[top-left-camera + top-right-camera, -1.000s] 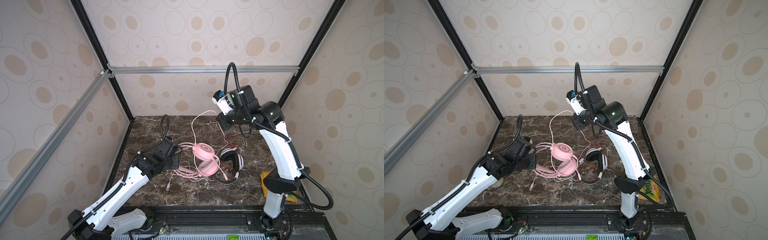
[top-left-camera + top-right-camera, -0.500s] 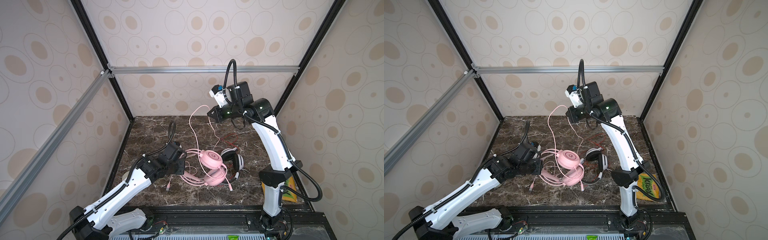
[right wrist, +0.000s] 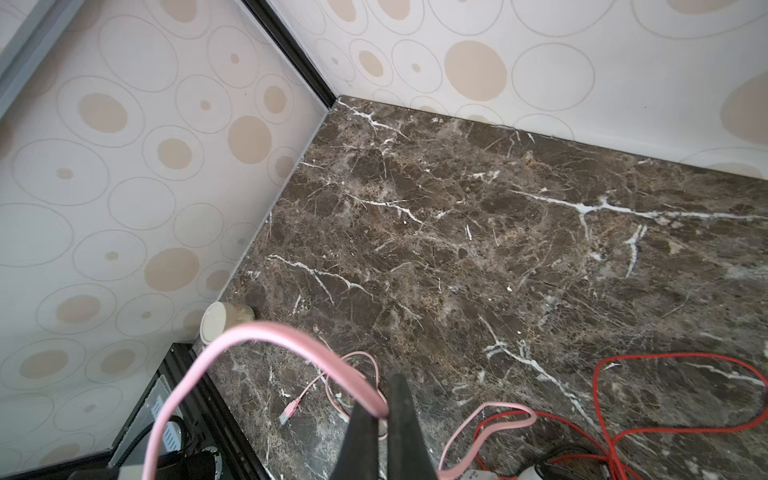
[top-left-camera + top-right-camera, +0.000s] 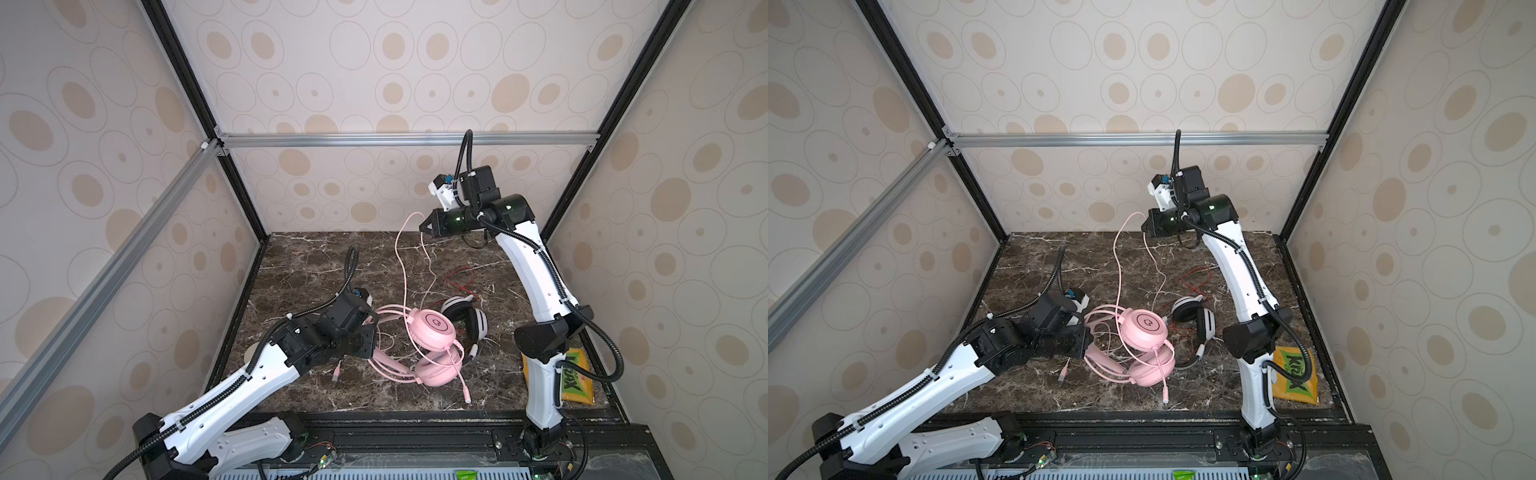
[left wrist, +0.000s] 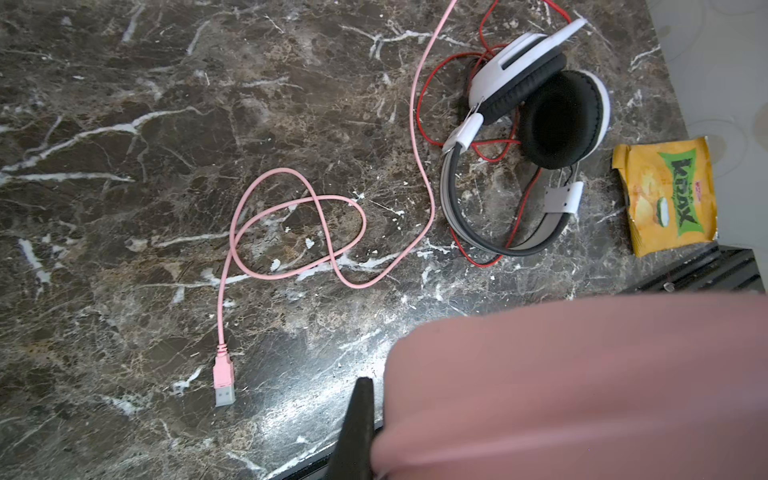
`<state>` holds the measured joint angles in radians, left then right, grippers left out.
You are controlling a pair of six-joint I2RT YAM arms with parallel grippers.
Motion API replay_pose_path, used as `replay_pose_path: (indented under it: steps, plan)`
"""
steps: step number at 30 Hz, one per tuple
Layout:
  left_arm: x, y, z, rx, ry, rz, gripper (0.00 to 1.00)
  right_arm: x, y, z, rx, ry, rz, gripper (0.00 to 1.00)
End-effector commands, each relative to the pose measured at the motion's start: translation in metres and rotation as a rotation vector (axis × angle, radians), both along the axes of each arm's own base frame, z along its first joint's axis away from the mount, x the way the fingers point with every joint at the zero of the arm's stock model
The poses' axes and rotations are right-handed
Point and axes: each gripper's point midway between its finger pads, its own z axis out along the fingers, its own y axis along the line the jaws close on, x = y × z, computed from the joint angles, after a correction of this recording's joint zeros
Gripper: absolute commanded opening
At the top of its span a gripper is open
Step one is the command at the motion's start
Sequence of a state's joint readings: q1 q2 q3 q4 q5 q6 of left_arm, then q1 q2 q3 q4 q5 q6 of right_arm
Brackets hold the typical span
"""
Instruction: Wrap the headphones
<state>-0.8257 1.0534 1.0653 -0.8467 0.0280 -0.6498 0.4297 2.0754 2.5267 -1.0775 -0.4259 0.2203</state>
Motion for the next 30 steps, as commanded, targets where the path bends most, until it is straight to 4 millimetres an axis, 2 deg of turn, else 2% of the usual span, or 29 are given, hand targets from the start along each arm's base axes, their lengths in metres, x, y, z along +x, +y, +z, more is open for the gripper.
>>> replay_pose_path:
  steps: [1,4,6,9,10,12,14,17,19,22,27,30]
  plan:
    - [-0.001,-0.023,0.032,-0.14,-0.044,-0.039,0.0,-0.005,0.003,-0.026,-0.028,0.084,0.011,0.0]
    - [-0.004,-0.034,0.044,-0.207,-0.05,-0.064,0.0,-0.013,-0.002,-0.052,-0.079,0.143,0.026,0.0]
    - [-0.003,-0.035,0.056,-0.245,-0.067,-0.049,0.0,-0.026,-0.006,-0.071,-0.098,0.179,0.05,0.0]
    - [0.006,-0.026,0.075,-0.238,-0.098,0.009,0.0,-0.044,-0.009,-0.088,-0.051,0.177,0.05,0.0]
    - [0.01,-0.022,0.083,-0.235,-0.111,0.029,0.0,-0.05,-0.009,-0.093,-0.022,0.168,0.053,0.04]
    - [0.018,-0.013,0.099,-0.245,-0.134,0.077,0.0,-0.064,-0.009,-0.099,0.015,0.165,0.076,0.14]
    - [0.031,0.003,0.116,-0.249,-0.152,0.154,0.0,-0.082,-0.012,-0.102,0.028,0.162,0.123,0.28]
    - [0.048,0.027,0.137,-0.231,-0.183,0.251,0.0,-0.102,-0.023,-0.103,0.046,0.119,0.116,0.39]
    - [0.059,0.044,0.154,-0.204,-0.225,0.315,0.0,-0.113,-0.033,-0.101,0.068,0.083,0.085,0.43]
    - [0.072,0.059,0.177,-0.174,-0.27,0.369,0.0,-0.128,-0.047,-0.103,0.073,0.041,0.062,0.47]
    - [0.084,0.065,0.205,-0.164,-0.318,0.4,0.0,-0.144,-0.069,-0.121,-0.005,-0.017,0.021,0.5]
    - [0.087,0.068,0.219,-0.173,-0.344,0.424,0.0,-0.147,-0.071,-0.128,-0.016,-0.013,0.017,0.5]
